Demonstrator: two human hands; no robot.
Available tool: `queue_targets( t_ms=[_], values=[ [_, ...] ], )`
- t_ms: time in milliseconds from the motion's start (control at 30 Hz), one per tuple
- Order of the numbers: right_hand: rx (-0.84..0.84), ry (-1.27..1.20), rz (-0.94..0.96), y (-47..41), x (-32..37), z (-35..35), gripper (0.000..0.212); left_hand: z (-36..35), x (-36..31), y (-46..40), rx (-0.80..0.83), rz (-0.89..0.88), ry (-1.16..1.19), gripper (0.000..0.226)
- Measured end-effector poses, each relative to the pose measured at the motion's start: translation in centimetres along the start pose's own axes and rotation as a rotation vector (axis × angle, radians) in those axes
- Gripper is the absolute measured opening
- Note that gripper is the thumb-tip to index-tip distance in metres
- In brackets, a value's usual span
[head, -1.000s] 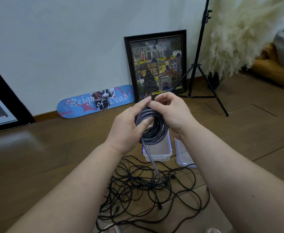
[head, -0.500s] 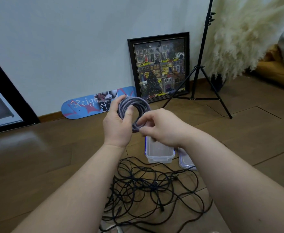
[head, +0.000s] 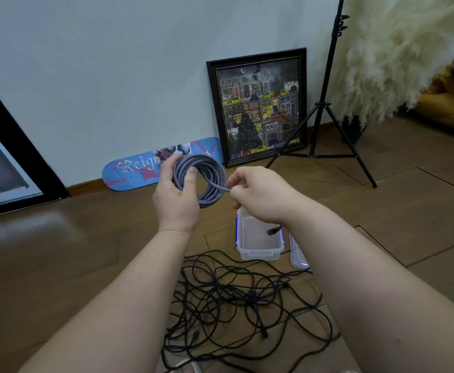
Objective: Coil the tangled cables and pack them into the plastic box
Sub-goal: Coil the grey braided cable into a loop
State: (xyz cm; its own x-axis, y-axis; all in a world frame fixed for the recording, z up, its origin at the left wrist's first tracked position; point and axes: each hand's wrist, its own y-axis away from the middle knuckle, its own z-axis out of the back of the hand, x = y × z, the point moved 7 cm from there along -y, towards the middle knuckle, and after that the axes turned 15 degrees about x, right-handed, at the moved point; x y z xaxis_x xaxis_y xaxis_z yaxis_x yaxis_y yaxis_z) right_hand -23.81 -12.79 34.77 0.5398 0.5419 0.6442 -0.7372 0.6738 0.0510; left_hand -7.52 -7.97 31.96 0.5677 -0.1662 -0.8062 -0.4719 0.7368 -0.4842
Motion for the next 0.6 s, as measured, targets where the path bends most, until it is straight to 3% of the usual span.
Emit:
queue_targets(
  t_ms=[200,367,533,600],
  values=[
    [-0.042,0.161,-0.057,-1.1,0.3,-0.7,0.027,-1.6,-0.8,0.3,0.082,-0.052,-0.026,0.045],
    [-0.117,0.053,-0.133,-1.1,-1.0,0.7,0.035,-2.0,-1.0,0.4,0.107,-0.06,-0.028,0.041],
    [0.0,-0.174,-0.048,0.6,-2.0,2.0,0.024,-1.2,-0.8,0.2,0.113,-0.06,0.0,0.034],
    [0.024,-0.152,-0.064,0.9,-2.0,1.9,0.024,-1.4,-1.0,0.2,0.129,-0.063,0.01,0.034]
  ],
)
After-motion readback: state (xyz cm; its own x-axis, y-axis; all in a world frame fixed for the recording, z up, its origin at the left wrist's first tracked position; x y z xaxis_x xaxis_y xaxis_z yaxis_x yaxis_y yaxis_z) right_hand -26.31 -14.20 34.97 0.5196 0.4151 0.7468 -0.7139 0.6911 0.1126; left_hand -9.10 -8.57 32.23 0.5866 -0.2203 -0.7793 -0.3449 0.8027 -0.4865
